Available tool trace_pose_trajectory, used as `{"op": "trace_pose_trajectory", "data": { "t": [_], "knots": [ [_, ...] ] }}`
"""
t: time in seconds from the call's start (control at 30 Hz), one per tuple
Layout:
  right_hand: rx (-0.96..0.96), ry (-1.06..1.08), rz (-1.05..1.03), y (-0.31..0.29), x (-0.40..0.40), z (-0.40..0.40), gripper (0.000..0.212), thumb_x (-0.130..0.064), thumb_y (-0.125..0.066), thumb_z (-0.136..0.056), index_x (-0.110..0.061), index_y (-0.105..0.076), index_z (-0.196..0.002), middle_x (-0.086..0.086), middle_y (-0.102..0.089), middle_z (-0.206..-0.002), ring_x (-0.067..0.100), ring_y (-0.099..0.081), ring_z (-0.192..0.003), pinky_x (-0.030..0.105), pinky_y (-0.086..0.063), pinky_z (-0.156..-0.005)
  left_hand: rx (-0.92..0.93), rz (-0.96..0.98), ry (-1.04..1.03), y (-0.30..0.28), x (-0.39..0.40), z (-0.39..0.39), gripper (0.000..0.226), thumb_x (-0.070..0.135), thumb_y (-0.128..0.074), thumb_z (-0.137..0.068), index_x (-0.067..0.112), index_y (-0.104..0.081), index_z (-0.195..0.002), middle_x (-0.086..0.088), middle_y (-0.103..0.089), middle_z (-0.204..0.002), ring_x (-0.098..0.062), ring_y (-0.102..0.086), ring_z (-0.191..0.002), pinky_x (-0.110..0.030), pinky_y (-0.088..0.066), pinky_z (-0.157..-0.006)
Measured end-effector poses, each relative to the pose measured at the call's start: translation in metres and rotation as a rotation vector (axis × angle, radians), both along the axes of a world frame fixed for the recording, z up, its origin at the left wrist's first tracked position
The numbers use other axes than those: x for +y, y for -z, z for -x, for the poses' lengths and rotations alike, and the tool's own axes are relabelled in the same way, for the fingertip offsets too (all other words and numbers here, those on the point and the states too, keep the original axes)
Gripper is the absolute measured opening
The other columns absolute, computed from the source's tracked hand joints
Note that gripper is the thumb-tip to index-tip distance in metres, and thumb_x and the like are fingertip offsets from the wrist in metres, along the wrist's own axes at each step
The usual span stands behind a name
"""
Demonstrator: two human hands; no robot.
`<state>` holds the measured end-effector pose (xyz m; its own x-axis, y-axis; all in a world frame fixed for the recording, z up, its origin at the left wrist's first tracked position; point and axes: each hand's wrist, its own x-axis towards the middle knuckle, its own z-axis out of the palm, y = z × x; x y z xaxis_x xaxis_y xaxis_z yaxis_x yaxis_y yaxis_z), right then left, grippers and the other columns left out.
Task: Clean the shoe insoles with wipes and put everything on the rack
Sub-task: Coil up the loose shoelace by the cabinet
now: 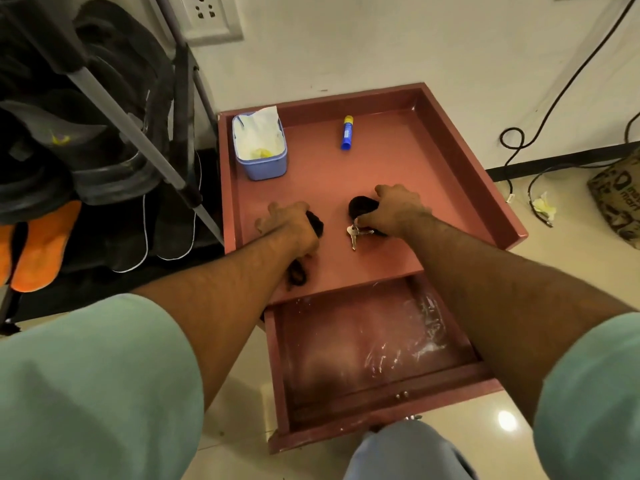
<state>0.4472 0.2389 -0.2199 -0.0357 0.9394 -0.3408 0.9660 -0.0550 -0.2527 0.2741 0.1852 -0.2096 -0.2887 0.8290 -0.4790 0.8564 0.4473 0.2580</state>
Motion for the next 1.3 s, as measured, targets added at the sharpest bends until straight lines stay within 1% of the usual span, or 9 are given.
{"op": "trace_pose_trajectory", "data": {
  "t": [0.17,0.3,0.43,0.6,0.73,0.87,1.0,1.17,1.3],
  "knots": [
    [-0.137,-0.044,-0.067,-0.006,0.002,0.009,0.035,-0.033,-0.064,-0.082,-0.019,-0.059,-0.113,0.005,-0.054,-0.11,0.028,-0.054,-0.102,0.042,-0.04,-0.086,-0.017,-0.197,0.065,0.012,0.004,0.001,0.035,0.007,-0.056,-0.089,0.02,-0.067,-0.12,-0.015,-0.056,-0.13,-0.036,-0.054,-0.118,-0.044,-0.049,-0.098],
    [-0.174,-0.103,-0.117,-0.009,0.002,0.01,0.024,-0.017,-0.056,-0.088,-0.014,-0.059,-0.111,0.01,-0.059,-0.109,0.03,-0.058,-0.099,0.04,-0.044,-0.085,-0.169,-0.262,-0.042,0.017,0.002,0.003,0.034,-0.009,-0.049,-0.084,0.008,-0.074,-0.1,-0.014,-0.068,-0.107,-0.024,-0.062,-0.086,-0.026,-0.046,-0.058],
    [-0.167,-0.135,-0.131,-0.01,0.001,0.008,0.023,-0.014,-0.057,-0.088,-0.009,-0.06,-0.111,0.013,-0.06,-0.105,0.032,-0.059,-0.093,0.038,-0.049,-0.076,-0.222,-0.276,-0.003,0.014,-0.006,0.004,0.035,-0.015,-0.048,-0.081,0.007,-0.074,-0.088,-0.011,-0.07,-0.096,-0.023,-0.065,-0.082,-0.029,-0.051,-0.062],
    [0.247,0.055,-0.149,-0.023,-0.009,-0.015,0.018,-0.016,-0.067,-0.082,-0.002,-0.069,-0.094,0.018,-0.067,-0.086,0.022,-0.059,-0.069,0.033,-0.047,-0.057,-0.389,-0.31,-0.054,0.009,-0.032,0.007,0.032,-0.017,-0.054,-0.079,0.005,-0.076,-0.085,-0.008,-0.071,-0.082,-0.022,-0.069,-0.076,-0.027,-0.056,-0.059],
    [0.404,-0.043,-0.197,-0.047,-0.065,-0.028,0.014,-0.014,-0.07,-0.079,-0.008,-0.074,-0.091,0.016,-0.07,-0.079,0.023,-0.063,-0.063,0.034,-0.052,-0.059,-0.54,-0.323,-0.094,-0.002,-0.085,-0.009,0.029,-0.017,-0.061,-0.076,0.005,-0.077,-0.087,-0.007,-0.069,-0.073,-0.011,-0.056,-0.056,-0.013,-0.04,-0.043],
    [0.401,-0.172,-0.082,-0.041,-0.126,-0.04,0.021,-0.015,-0.071,-0.081,-0.02,-0.073,-0.102,-0.005,-0.069,-0.08,0.0,-0.061,-0.062,0.015,-0.051,-0.058,-0.597,-0.306,-0.057,0.012,-0.132,-0.026,0.035,-0.019,-0.059,-0.076,0.008,-0.079,-0.088,0.001,-0.07,-0.077,-0.004,-0.059,-0.064,-0.012,-0.048,-0.055],
    [0.133,-0.327,0.062,0.008,-0.143,-0.053,0.005,-0.022,-0.065,-0.084,-0.023,-0.07,-0.086,-0.001,-0.067,-0.079,0.013,-0.063,-0.064,0.036,-0.057,-0.063,-0.484,-0.228,0.076,0.052,-0.153,-0.039,0.036,-0.019,-0.056,-0.077,0.008,-0.079,-0.087,0.001,-0.063,-0.089,-0.013,-0.063,-0.081,-0.025,-0.057,-0.075],
    [-0.215,-0.634,0.192,0.059,-0.133,-0.059,0.018,-0.028,-0.06,-0.087,-0.027,-0.067,-0.104,-0.001,-0.064,-0.096,0.019,-0.06,-0.08,0.032,-0.051,-0.072,-0.265,0.029,0.296,0.101,-0.15,-0.041,0.023,-0.002,-0.054,-0.084,0.01,-0.066,-0.099,-0.006,-0.061,-0.11,-0.022,-0.06,-0.094,-0.032,-0.05,-0.083],
    [-0.336,-0.78,0.253,0.089,-0.127,-0.06,0.024,-0.028,-0.059,-0.089,-0.023,-0.063,-0.112,0.001,-0.064,-0.107,0.019,-0.061,-0.091,0.037,-0.051,-0.086,-0.073,0.213,0.522,0.133,-0.14,-0.044,0.039,0.001,-0.06,-0.088,0.006,-0.059,-0.127,-0.016,-0.055,-0.132,-0.032,-0.055,-0.118,-0.046,-0.049,-0.101]
  ]
}}
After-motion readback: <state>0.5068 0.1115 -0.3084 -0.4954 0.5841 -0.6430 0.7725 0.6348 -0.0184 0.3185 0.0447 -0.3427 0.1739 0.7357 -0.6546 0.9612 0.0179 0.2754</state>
